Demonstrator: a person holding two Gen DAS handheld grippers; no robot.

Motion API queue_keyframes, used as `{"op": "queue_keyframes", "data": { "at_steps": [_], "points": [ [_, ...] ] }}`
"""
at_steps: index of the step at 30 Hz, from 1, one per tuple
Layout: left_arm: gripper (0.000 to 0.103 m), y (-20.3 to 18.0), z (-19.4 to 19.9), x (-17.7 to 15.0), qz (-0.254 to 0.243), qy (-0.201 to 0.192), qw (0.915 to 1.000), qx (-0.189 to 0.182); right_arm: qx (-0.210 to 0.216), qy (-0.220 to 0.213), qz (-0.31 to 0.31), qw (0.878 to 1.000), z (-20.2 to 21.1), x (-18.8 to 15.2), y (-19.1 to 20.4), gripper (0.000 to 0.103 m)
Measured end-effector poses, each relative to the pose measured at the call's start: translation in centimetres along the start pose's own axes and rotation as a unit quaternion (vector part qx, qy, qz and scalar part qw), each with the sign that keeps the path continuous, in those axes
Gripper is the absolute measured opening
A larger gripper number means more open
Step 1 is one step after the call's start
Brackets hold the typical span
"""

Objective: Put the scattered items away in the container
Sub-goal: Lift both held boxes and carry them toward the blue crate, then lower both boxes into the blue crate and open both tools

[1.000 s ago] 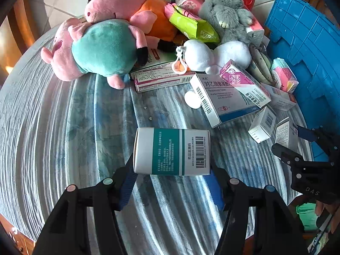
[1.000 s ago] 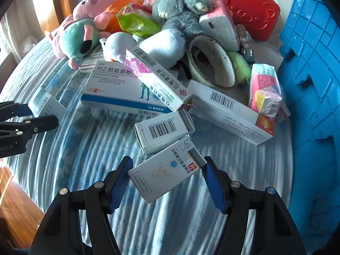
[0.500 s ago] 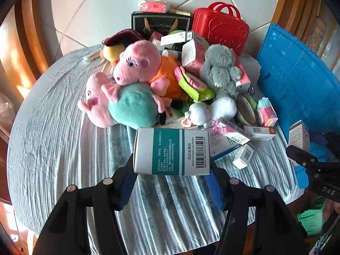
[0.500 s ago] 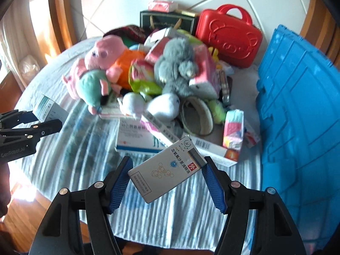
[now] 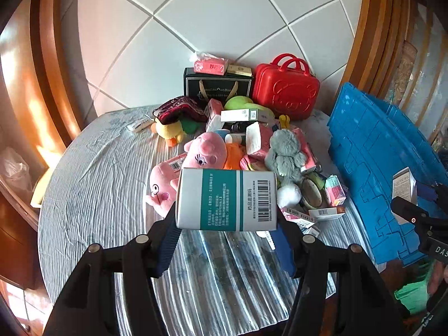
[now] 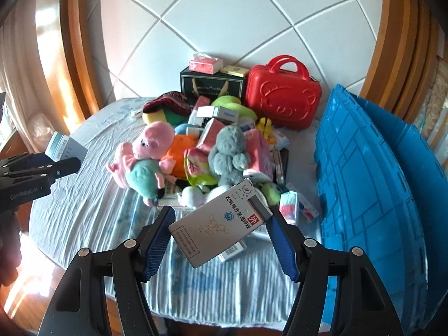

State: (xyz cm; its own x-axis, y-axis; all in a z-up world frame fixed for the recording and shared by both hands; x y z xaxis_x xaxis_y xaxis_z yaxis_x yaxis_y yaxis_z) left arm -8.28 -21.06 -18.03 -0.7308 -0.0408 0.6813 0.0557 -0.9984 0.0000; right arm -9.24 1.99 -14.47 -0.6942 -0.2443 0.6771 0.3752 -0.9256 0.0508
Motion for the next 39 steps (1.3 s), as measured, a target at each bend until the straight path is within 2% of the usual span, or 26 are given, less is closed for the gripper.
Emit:
{"op": "queue_keyframes", "data": {
  "at_steps": [7,15,26,39],
  "points": [
    [0.06,0.1,2.0,2.3,0.0,-0.02,0.9997,-0.014,-0.009,-0.026,0.0,1.0,3.5,2.2,0.4,0.067],
    [0.06,-3.9,3.8,5.1,-0.018,-0.042,0.9988,-0.014,-0.004,-0.072,-0.001,0.997,7.3,4.3,-2.4,0.067],
    [0.06,-14.9,4.6,8.6,-0.034,-0.054,0.9974,-0.033,0.0,-0.105,-0.009,0.994,10.9,6.2,-11.6,0.067],
    [0.06,-29.3,4.5,12.8,-0.075,-0.067,0.9915,-0.083,-0.027,-0.123,-0.057,0.99,13.5,5.3,-24.2,0.067]
  ]
}}
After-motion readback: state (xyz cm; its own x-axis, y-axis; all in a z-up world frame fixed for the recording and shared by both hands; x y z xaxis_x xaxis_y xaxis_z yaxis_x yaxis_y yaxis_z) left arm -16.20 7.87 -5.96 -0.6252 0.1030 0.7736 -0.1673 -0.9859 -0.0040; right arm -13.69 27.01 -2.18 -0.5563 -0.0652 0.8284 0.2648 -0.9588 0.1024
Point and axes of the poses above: each gripper's, at about its wrist camera, not at the fingertips, and z roughly against the way its jaws point, y to its left, x to its top, the point moved 4 cm from there along -z, roughly the way its jaws point, and after that the axes turned 8 degrees about x, right-handed, at the moved point
